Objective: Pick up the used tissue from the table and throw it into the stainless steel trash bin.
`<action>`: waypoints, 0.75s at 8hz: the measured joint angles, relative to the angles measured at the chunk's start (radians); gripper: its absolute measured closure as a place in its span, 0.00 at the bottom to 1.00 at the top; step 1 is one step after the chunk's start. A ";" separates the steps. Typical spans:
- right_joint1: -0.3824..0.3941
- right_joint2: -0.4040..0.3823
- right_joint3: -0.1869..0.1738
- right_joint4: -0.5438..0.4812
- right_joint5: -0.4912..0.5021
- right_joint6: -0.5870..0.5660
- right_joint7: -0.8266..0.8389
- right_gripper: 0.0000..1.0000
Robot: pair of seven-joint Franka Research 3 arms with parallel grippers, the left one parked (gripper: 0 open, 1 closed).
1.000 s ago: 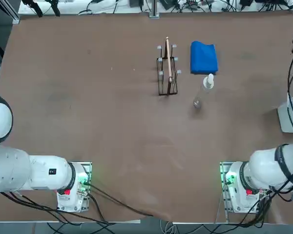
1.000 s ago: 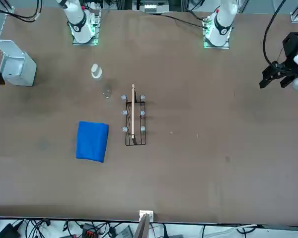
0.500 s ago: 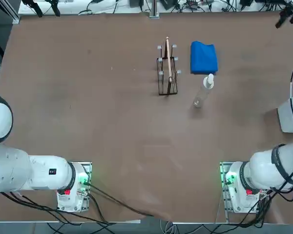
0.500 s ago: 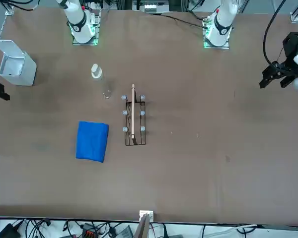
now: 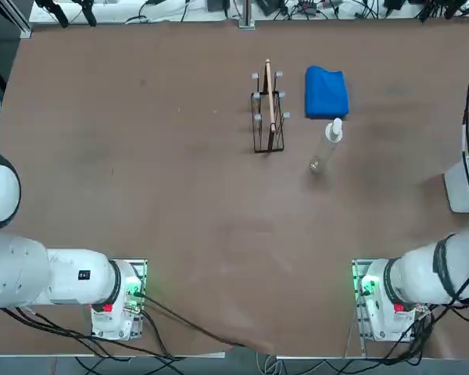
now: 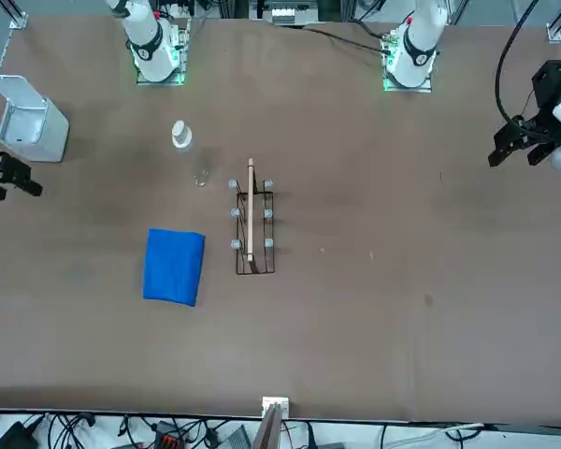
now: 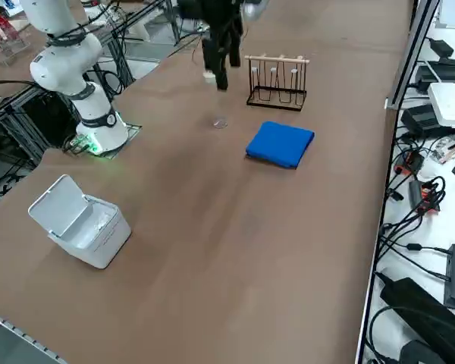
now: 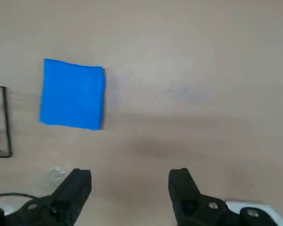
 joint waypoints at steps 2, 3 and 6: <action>0.035 -0.035 0.008 0.016 0.001 -0.034 0.059 0.00; 0.037 -0.052 0.027 0.016 0.001 -0.047 0.087 0.00; -0.040 -0.094 0.168 0.004 0.000 -0.105 0.136 0.00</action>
